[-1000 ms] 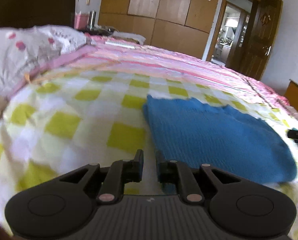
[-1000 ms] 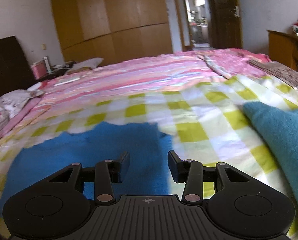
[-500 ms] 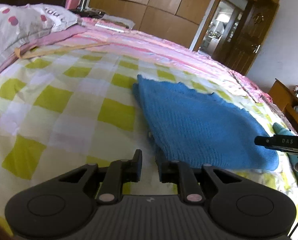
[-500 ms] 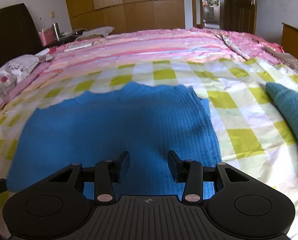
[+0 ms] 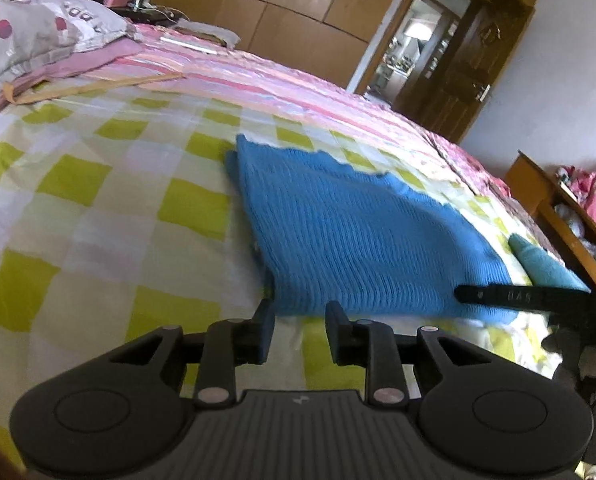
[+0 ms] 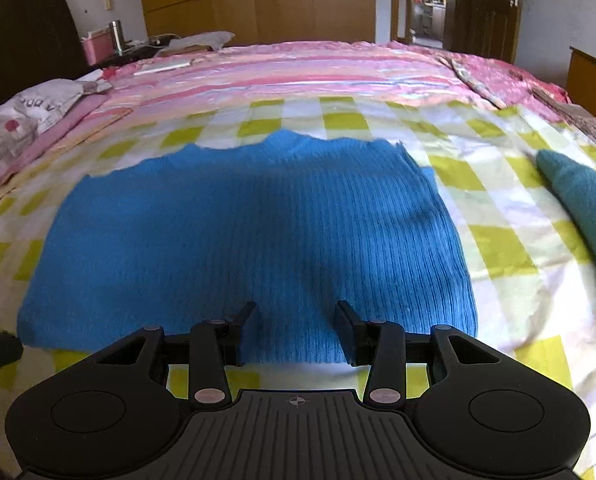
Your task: Fold small clothes
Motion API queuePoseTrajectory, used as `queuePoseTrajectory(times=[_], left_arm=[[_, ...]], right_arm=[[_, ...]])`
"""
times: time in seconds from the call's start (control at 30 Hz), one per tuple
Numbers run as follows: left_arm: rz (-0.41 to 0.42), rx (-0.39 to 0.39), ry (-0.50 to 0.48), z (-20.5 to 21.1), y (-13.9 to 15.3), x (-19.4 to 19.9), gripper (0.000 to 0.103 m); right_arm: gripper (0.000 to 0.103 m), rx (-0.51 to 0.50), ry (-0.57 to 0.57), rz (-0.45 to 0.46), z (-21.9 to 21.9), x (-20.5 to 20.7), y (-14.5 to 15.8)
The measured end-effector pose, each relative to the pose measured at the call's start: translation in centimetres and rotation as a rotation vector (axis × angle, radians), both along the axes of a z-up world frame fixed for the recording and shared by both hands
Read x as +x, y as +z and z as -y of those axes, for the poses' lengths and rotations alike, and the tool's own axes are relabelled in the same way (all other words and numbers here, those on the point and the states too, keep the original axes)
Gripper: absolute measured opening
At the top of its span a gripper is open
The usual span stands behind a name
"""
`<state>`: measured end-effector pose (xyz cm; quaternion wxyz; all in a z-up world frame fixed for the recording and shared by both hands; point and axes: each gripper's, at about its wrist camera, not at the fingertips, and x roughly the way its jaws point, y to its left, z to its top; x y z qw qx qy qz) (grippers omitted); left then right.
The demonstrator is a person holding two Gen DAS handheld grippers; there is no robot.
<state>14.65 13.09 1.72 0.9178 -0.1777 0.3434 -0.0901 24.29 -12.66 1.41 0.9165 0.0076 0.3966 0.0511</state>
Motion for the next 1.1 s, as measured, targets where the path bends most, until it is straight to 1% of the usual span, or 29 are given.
queuePoseTrajectory(times=[0.1,0.2,0.33,0.4,0.53,0.63,0.83,0.9,1.0,1.1], left_arm=[[-0.006,0.007,-0.020,0.5,-0.3,0.0,0.033],[-0.016,0.001,-0.017,0.5,-0.6,0.1,0.033],[-0.045,-0.045,0.005,-0.2,-1.2,0.6,0.033],[-0.060,-0.062,0.020,-0.6,-1.6,0.9,0.033],[-0.059,-0.092,0.028,-1.0,-1.9,1.5,0.034],[-0.058,-0.099,0.029,-1.1,-1.9,1.7,0.034],[-0.059,-0.107,0.026,-1.3,-1.9,1.7,0.034],[-0.058,-0.109,0.025,-1.4,-1.9,1.6,0.034],[-0.053,-0.114,0.023,-1.5,-1.9,1.5,0.034],[-0.050,-0.125,0.021,-1.7,-1.9,1.5,0.034]], right_arm=[[0.040,0.014,0.006,0.020,0.1,-0.5,0.7],[0.040,0.005,0.029,0.031,-0.1,-0.8,1.0],[0.041,-0.020,0.047,-0.016,-0.5,0.0,-0.1],[0.041,-0.023,0.046,-0.024,-0.7,0.2,-0.3],[0.041,0.007,0.076,0.001,-1.5,0.4,1.2],[0.041,0.018,0.131,0.021,-3.5,1.0,2.5],[0.042,0.063,0.249,0.010,-9.1,3.2,3.7],[0.042,0.066,0.294,-0.003,-11.3,4.0,3.8],[0.042,0.044,0.347,-0.015,-14.6,5.0,3.6],[0.042,0.044,0.353,-0.041,-16.5,6.0,3.2]])
